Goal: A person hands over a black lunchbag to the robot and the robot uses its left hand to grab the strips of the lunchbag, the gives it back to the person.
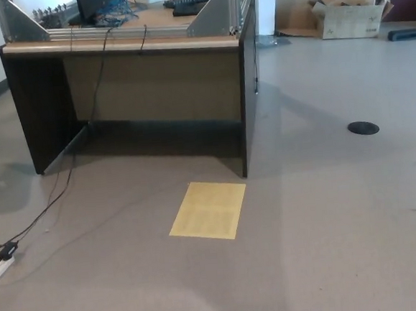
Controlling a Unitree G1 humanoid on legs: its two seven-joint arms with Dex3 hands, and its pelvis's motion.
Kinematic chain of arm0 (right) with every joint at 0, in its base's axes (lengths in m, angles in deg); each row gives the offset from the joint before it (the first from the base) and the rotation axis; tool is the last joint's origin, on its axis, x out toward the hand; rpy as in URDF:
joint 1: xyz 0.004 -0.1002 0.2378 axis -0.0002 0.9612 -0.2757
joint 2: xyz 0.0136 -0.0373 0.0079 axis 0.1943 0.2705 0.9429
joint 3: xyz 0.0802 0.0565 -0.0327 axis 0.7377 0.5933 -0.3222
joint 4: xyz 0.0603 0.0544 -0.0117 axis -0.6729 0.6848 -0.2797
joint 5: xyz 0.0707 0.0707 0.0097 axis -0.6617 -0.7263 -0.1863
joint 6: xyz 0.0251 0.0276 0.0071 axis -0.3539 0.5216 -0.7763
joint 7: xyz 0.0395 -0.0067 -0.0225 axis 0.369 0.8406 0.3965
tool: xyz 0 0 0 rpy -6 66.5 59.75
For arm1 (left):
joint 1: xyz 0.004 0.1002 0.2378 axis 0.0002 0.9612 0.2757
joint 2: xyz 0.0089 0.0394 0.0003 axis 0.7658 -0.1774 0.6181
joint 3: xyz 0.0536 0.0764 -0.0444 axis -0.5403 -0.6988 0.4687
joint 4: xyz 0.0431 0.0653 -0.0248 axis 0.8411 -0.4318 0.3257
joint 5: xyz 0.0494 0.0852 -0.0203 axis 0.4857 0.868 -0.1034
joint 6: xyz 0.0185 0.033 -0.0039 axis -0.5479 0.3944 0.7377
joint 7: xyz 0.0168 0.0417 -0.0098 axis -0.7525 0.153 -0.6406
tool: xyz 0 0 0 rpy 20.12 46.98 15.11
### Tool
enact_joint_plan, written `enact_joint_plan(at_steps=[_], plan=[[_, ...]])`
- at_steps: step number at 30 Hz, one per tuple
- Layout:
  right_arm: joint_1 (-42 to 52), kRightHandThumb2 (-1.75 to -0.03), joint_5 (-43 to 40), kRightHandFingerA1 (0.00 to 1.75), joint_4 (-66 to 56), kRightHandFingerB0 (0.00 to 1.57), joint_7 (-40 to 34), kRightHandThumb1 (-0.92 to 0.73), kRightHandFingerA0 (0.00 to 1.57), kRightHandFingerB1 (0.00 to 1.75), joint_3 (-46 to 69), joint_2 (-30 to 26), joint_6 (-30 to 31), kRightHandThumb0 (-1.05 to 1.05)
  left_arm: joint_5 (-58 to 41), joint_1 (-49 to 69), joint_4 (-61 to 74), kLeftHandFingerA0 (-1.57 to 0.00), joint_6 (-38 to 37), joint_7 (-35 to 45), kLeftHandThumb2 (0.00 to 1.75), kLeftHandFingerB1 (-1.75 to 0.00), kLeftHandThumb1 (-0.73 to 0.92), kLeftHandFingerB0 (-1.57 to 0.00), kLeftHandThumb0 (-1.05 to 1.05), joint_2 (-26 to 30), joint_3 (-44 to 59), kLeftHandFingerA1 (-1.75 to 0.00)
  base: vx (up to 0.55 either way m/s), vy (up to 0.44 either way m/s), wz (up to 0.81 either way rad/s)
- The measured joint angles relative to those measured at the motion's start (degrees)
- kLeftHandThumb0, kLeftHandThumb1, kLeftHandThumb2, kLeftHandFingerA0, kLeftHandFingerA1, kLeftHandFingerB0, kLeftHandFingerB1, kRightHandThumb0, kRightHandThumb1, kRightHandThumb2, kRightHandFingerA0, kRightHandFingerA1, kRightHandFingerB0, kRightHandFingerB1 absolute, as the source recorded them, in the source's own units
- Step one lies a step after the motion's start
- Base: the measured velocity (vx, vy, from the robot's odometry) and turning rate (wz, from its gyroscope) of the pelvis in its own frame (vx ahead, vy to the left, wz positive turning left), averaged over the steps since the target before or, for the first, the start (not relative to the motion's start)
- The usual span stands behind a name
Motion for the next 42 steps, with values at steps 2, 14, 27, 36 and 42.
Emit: enact_joint_plan(at_steps=[2, 14, 27, 36, 42], plan=[[-0.85, -0.68, 0.02, 0.43, 0.54, 0.29, -0.25, -0.84, 0.36, 0.36, 0.16, -0.16, -2.19, -0.77, 0.11, -0.50, 0.01, 0.00, -1.81, -0.01, 0.93, -0.47, 0.35, 0.00, -0.35, 0.70, -0.13, -0.49, 0.00, 0.000, 0.00], [-2.40, -0.66, 0.09, 0.39, 5.40, 0.21, -2.52, -0.88, 0.29, 0.33, 0.51, -1.47, -13.57, -0.74, 0.21, -1.40, -1.53, 0.00, -10.98, 0.01, 0.87, -0.29, 0.52, -0.15, -0.76, 3.28, -0.21, -0.33, 0.00, 0.000, 0.00], [-3.62, -0.66, 0.01, 0.39, 9.23, 0.18, -3.30, -0.85, 0.27, 0.32, 1.31, -1.52, -20.57, -0.74, 0.71, -2.04, -3.14, 0.00, -15.29, -0.14, 0.90, -0.24, 0.51, -0.09, -0.75, 3.56, -0.43, -0.27, 0.00, 0.000, 0.00], [-3.84, -0.66, 0.05, 0.39, 9.58, 0.19, -3.67, -0.86, 0.28, 0.32, 1.47, -1.52, -21.76, -0.75, 1.16, -2.08, -3.72, -0.07, -17.08, -1.31, 0.75, -0.28, 0.44, -0.10, -0.69, 3.55, -0.18, -0.32, 0.00, 0.000, 0.00], [-3.86, -0.65, 0.13, 0.40, 10.06, 0.20, -4.13, -0.83, 0.29, 0.33, 1.33, -1.51, -22.17, -0.75, -0.35, -2.69, 1.06, -0.09, -18.62, -1.16, 0.61, -0.21, 0.45, -0.08, -0.70, 3.95, 3.36, -0.32, 0.00, 0.000, 0.00]])
